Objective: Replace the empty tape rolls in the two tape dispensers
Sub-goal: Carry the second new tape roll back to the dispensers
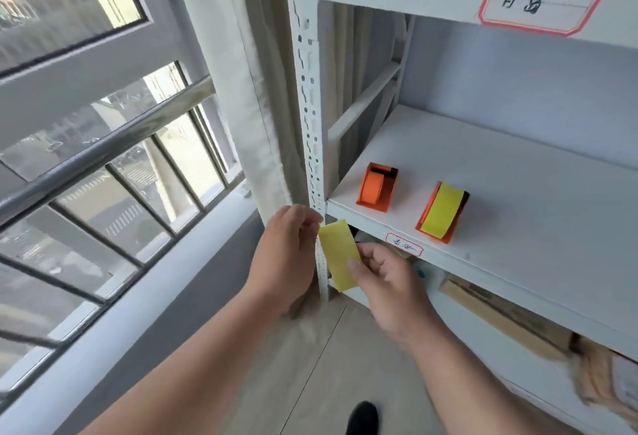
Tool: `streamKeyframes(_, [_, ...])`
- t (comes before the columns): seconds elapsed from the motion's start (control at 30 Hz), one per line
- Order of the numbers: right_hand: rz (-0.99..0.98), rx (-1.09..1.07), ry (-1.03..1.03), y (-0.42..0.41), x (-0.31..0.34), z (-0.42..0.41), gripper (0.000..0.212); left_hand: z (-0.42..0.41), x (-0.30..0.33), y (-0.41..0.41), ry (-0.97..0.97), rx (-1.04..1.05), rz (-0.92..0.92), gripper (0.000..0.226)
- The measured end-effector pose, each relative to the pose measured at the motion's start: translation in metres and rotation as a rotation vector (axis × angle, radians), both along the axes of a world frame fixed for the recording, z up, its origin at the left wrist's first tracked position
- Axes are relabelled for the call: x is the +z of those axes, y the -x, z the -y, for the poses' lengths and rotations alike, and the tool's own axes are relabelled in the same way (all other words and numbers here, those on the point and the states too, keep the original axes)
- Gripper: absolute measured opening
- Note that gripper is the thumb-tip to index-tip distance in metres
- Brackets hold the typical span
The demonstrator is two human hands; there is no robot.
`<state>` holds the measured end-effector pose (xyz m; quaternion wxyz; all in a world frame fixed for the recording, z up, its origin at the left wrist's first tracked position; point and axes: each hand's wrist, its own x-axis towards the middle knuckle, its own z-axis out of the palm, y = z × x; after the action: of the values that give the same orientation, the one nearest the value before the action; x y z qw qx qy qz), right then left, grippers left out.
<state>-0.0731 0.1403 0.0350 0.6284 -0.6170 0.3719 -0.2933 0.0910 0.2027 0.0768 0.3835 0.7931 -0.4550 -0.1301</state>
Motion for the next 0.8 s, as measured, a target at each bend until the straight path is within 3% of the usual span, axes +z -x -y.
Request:
streamKeyframes(0.1, [0.056,-0.019,-0.043,-0.003,-0.002,0.018,0.018,0.025,0.001,-0.001,-0.001,0.088,-0.182,0.021])
streamKeyframes(0.23, [0.132,-0.005,-0.096,-0.002,0.007,0.039,0.017,0.05,0.009,-0.002,-0.028,0.011,-0.425,0.023])
streamKeyframes(0.4, [0.154,-0.139,-0.219,-0.003,0.021,0.064,0.022,0.074,0.002,-0.018,-0.182,-0.135,-1.057,0.029])
streamKeyframes(0.5, [0.133,-0.197,-0.289,-0.009,0.024,0.079,0.018,0.089,-0.011,-0.032,-0.245,-0.218,-1.12,0.027])
streamKeyframes(0.67, [0.108,-0.307,-0.299,-0.029,0.024,0.091,0.02,0.12,-0.025,-0.046,-0.184,-0.214,-1.151,0.027])
streamKeyframes(0.8, [0.078,-0.427,-0.287,-0.039,0.02,0.094,0.02,0.141,-0.032,-0.061,-0.31,-0.402,-1.142,0.035])
